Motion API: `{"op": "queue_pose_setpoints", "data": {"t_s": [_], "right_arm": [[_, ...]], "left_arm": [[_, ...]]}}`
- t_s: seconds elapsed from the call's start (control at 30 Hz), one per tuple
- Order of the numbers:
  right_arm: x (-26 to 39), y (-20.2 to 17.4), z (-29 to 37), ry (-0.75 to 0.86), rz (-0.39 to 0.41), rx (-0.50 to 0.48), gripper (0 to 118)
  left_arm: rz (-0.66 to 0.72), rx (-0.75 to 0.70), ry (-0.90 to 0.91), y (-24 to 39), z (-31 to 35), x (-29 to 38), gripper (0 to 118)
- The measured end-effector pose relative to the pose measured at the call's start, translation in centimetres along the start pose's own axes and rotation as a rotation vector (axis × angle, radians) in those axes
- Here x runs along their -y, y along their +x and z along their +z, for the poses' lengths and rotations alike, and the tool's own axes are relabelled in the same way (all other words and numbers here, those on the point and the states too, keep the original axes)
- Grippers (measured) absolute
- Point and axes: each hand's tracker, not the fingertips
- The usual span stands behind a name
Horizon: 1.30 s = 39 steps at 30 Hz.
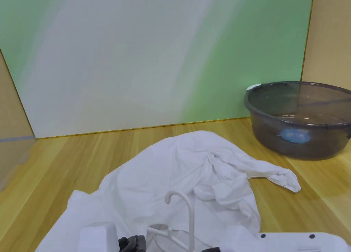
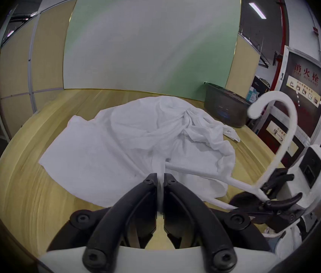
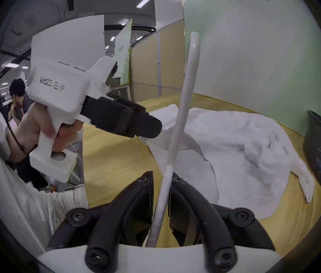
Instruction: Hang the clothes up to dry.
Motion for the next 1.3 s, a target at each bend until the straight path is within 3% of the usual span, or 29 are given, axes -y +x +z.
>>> {"op": "queue_pose_setpoints", "data": {"t_s": [0.5, 0.67, 0.87, 1.07, 1.3], "right_arm": [[-2.0, 1.3, -5.3, 0.012, -0.018, -0.027, 13], [-2.0, 0.4, -4.7, 0.015, 0.099, 0.018, 13], [-2.2, -0.4, -4.2, 0.038, 0.143, 0.033, 13], [-2.6, -0.2, -4.3, 0.057, 0.121, 0.042, 13], [-2.7, 1.1, -5.7, 0.081, 0.038, 0.040, 13]], "left_arm": [[-0.025, -0.003, 0.034, 0.4, 1.1, -0.6, 3], [0.005, 0.001, 0.092, 0.1, 1.8, -2.0, 3], [-0.022, 0.006, 0.173, 0.8, 2.6, -4.7, 3], [-0.048, 0.017, 0.196, 2.0, 3.0, -4.8, 3], [-0.049, 0.041, 0.140, 2.3, 3.6, -1.4, 3]]}}
